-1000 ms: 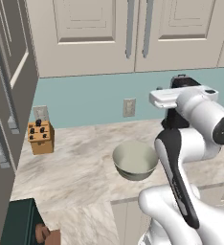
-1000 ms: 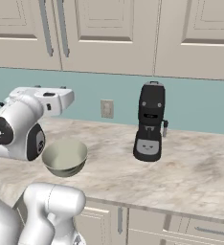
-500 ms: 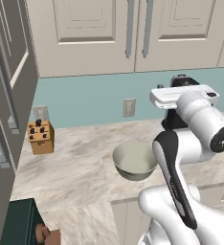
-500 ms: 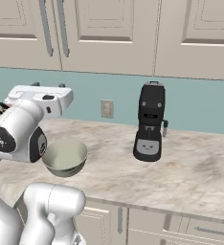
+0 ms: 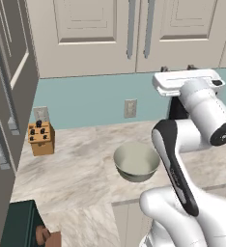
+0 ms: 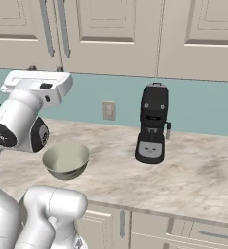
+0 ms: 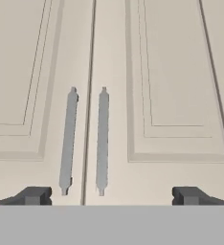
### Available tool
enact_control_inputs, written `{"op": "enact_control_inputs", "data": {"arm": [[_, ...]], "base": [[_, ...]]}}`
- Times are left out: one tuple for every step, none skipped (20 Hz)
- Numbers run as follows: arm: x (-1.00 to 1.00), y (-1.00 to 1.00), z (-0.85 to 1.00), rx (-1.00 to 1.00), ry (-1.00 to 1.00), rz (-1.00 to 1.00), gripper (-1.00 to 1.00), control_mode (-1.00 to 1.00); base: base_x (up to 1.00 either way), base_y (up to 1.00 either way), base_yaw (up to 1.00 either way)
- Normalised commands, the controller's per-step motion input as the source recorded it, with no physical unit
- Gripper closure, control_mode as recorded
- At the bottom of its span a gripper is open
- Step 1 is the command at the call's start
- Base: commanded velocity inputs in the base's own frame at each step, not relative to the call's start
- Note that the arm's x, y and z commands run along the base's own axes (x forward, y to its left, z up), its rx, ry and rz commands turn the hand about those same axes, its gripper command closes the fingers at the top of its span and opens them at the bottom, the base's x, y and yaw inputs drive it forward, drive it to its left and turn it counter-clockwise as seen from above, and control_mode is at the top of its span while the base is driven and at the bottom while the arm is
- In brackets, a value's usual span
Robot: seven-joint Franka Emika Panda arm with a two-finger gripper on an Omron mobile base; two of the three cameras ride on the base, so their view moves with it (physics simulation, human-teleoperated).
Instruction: Open the cabinet. Pick the tangerine and orange from the cabinet and place them into the bowl. Then close the cabinet.
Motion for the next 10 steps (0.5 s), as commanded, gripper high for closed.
{"op": "enact_control_inputs", "data": {"arm": [[0.13, 0.00, 0.39, 0.00, -0.09, 0.00, -1.00, -1.00], [0.20, 0.01, 0.36, 0.00, -0.09, 0.00, -1.00, -1.00], [0.33, 0.01, 0.26, 0.00, -0.03, 0.00, -1.00, -1.00], [0.36, 0.00, 0.19, 0.00, 0.00, 0.00, -1.00, -1.00], [0.41, 0.02, 0.14, 0.00, 0.00, 0.00, -1.00, -1.00], [0.41, 0.03, 0.14, 0.00, 0.00, 0.00, -1.00, -1.00], [0.42, 0.04, 0.14, 0.00, 0.00, 0.00, -1.00, -1.00], [0.43, 0.06, 0.12, 0.00, 0.00, 0.00, -1.00, -1.00], [0.41, 0.06, 0.11, 0.00, 0.00, 0.00, -1.00, -1.00], [0.44, 0.08, 0.07, 0.00, 0.00, 0.00, -1.00, -1.00]], "base": [[0.00, 0.00, 0.00], [0.00, 0.00, 0.00], [0.00, 0.00, 0.00], [0.00, 0.00, 0.00], [0.00, 0.00, 0.00], [0.00, 0.00, 0.00], [0.00, 0.00, 0.00], [0.00, 0.00, 0.00], [0.00, 0.00, 0.00], [0.00, 0.00, 0.00]]}}
